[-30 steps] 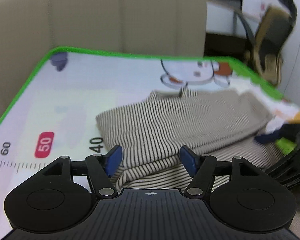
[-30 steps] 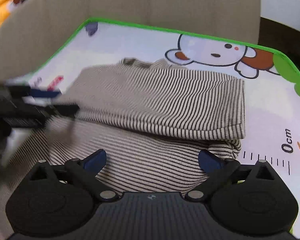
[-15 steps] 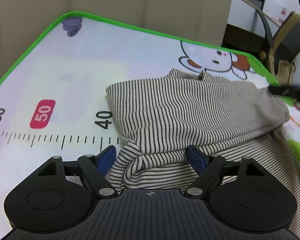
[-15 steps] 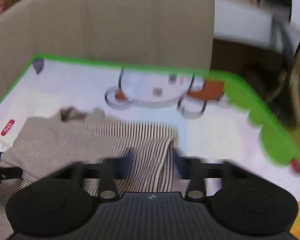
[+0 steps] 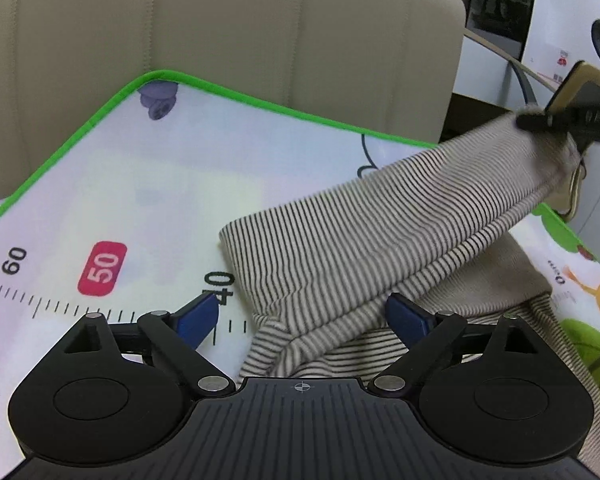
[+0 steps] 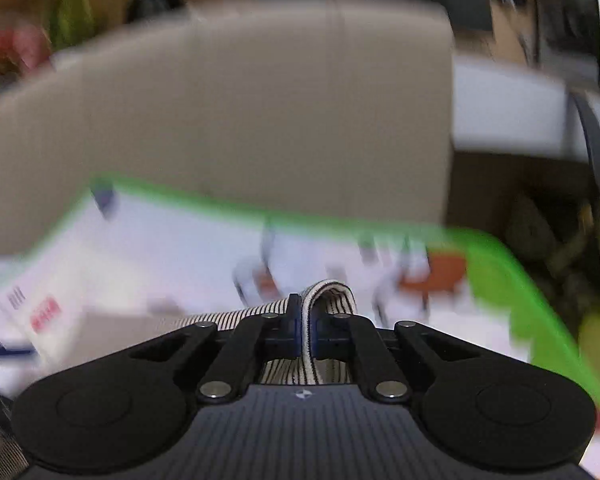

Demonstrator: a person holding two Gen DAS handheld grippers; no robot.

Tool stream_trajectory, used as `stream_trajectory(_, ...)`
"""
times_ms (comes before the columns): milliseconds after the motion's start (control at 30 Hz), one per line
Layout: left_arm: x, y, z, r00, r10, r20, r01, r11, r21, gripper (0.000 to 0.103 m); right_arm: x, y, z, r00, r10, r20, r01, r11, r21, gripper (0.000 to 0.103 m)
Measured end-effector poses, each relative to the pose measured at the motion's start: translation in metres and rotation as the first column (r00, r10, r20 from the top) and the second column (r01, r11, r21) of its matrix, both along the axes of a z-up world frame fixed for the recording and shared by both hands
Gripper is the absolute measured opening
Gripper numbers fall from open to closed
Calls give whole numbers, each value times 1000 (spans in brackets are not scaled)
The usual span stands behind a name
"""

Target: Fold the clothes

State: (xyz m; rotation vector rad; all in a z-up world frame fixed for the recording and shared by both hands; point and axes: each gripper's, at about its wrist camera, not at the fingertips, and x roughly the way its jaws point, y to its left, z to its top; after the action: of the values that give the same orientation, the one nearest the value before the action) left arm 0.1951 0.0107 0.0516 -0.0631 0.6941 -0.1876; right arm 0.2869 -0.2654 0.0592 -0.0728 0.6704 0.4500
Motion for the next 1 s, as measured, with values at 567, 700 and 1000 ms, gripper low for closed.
stream_trajectory(567, -13, 6, -6, 999, 8, -34, -6, 998, 70, 97, -16, 3, -31, 998, -40, -53, 35, 995, -93, 36)
stream_trajectory(700, -22, 4, -9, 997, -33, -68, 38, 997, 72, 88, -19, 5, -28, 998, -32, -55, 27, 995, -94, 41)
stream_trajectory(1000, -38, -1, -15, 992, -49, -120, 60, 994, 94, 26, -36, 19, -15, 999, 47, -6, -47, 992, -116, 53)
